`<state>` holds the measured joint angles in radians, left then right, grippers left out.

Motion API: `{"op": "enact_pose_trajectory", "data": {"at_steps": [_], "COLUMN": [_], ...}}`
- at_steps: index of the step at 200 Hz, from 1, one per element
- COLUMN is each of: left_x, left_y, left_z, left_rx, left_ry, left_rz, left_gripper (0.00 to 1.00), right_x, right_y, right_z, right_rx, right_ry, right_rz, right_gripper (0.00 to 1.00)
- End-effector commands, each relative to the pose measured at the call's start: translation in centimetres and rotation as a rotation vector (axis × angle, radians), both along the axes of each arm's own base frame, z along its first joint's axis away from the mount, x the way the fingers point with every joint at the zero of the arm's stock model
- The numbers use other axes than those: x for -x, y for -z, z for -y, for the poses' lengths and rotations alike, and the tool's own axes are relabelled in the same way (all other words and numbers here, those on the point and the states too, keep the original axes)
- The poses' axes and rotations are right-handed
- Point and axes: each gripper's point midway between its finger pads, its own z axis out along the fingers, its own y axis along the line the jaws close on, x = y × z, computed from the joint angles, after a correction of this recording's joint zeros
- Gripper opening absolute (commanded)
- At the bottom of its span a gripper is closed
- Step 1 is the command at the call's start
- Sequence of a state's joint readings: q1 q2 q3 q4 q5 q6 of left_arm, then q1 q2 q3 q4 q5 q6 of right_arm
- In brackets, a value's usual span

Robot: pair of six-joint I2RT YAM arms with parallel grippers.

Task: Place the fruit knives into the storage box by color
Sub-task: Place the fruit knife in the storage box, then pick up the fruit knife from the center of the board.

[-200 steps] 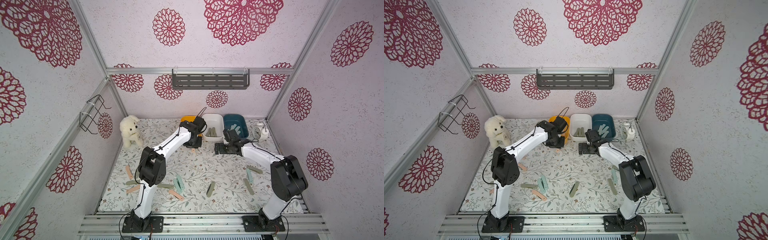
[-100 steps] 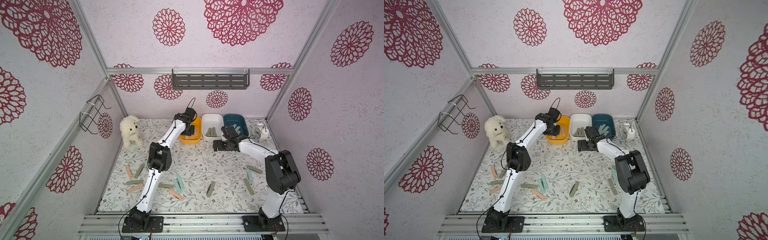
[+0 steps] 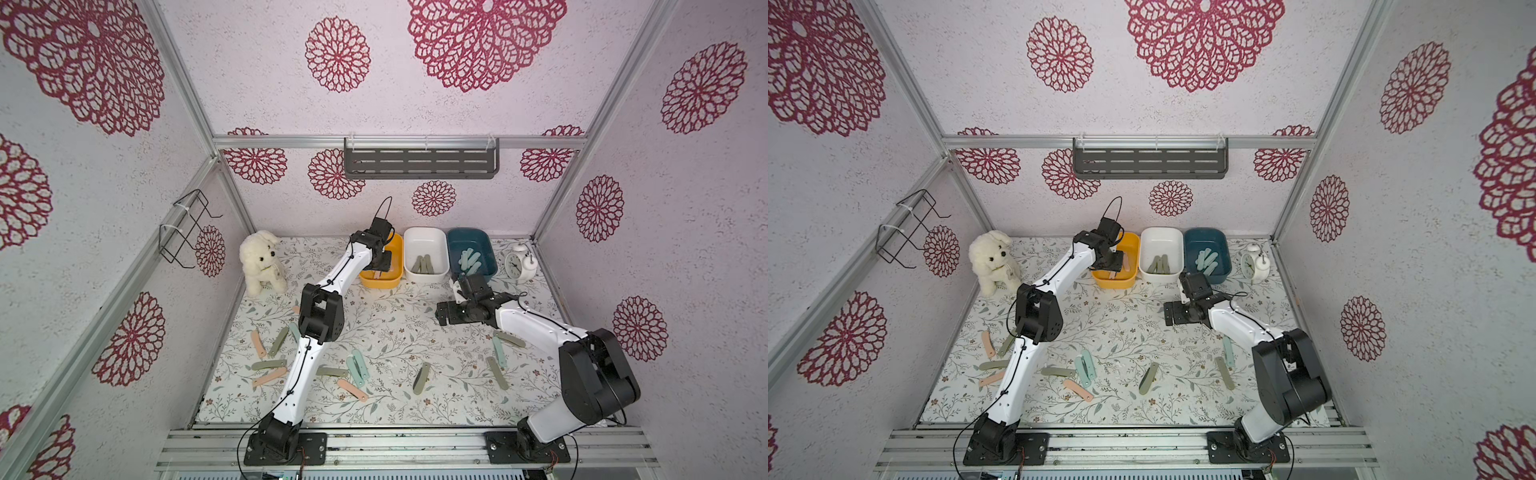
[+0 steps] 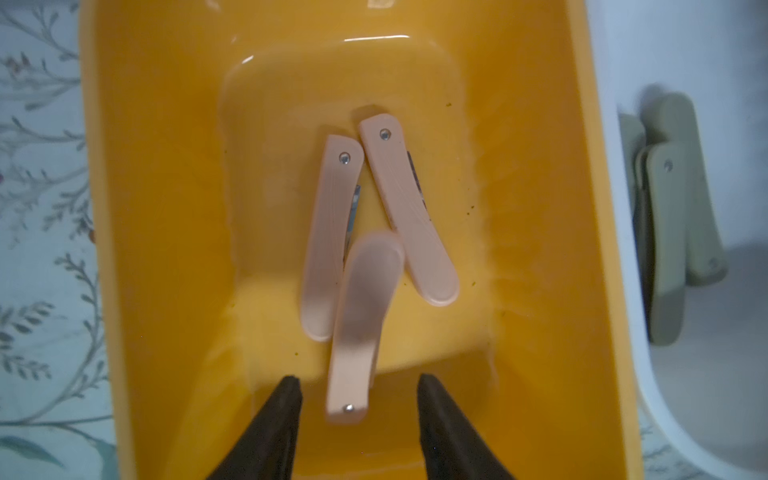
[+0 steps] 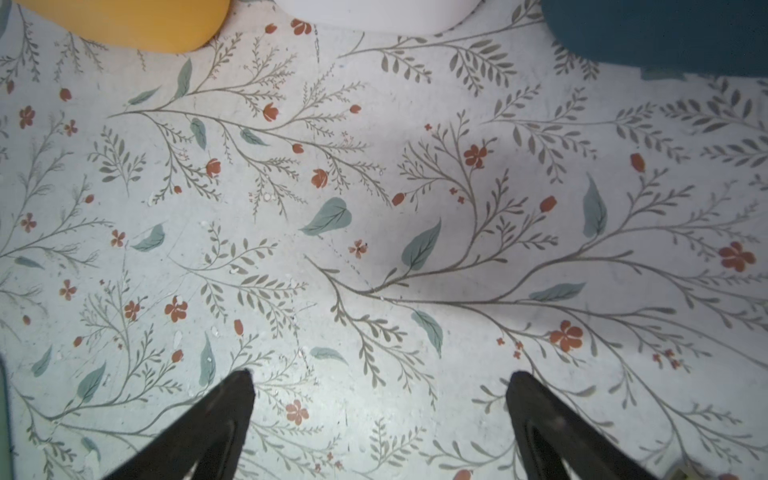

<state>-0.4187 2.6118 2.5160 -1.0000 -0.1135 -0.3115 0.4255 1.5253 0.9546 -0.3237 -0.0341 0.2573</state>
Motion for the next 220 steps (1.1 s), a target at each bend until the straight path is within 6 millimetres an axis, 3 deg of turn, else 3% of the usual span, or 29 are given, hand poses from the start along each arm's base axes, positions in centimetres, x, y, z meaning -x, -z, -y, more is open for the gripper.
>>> {"op": "enact_pose_trajectory", "data": {"at_steps": [1, 10, 36, 58, 78, 83, 87, 96, 119, 136, 161, 220], "left_x": [0.8, 2.1, 6.3, 9.9, 12.6, 13.1, 13.7, 14.4, 15.7, 16.2, 16.4, 17.5], "left_y": [-3.8, -5.2, -10.4, -13.8, -13.2, -12.2, -13.3, -12.3, -10.4, -10.2, -10.5, -10.4], "left_z": [0.2, 1.0, 4.5, 5.1, 4.2, 4.1, 3.8, 3.1, 1.4, 0.8, 0.3, -0.4], "left_rx": [0.08, 0.156, 0.325, 0.323, 0.313, 0.307, 0.321, 0.303, 0.247, 0.228, 0.22, 0.233], "left_ry": [-0.03, -0.056, -0.044, -0.034, -0.052, -0.053, -0.049, -0.056, -0.074, -0.072, -0.067, -0.075], "left_rz": [0.012, -0.021, -0.015, 0.035, 0.006, -0.012, 0.007, -0.003, -0.046, -0.056, -0.043, -0.043], "left_gripper": [0.88, 0.99, 0.97, 0.97, 0.97, 0.97, 0.97, 0.97, 0.97, 0.97, 0.97, 0.97], "right_x": [1.9, 2.8, 6.3, 9.6, 12.7, 13.4, 14.1, 15.3, 17.3, 18.2, 18.6, 16.8], "right_y": [-0.2, 0.1, 1.0, 1.9, 2.7, 2.9, 3.2, 3.5, 4.0, 4.6, 5.6, 6.2], "right_z": [0.9, 1.0, 0.2, -2.4, -4.6, -5.2, -5.7, -6.7, -8.2, -8.7, -9.4, -11.0], "right_rx": [-0.008, 0.001, 0.007, -0.036, -0.034, -0.046, -0.057, -0.066, -0.028, -0.028, -0.018, 0.075], "right_ry": [0.045, 0.061, 0.092, 0.09, 0.063, 0.054, 0.045, 0.025, -0.023, -0.032, -0.05, -0.114], "right_rz": [-0.045, -0.076, -0.141, -0.2, -0.254, -0.275, -0.294, -0.329, -0.368, -0.389, -0.401, -0.34], "right_gripper": [0.99, 0.99, 0.97, 0.92, 0.88, 0.85, 0.83, 0.82, 0.81, 0.78, 0.69, 0.65]}}
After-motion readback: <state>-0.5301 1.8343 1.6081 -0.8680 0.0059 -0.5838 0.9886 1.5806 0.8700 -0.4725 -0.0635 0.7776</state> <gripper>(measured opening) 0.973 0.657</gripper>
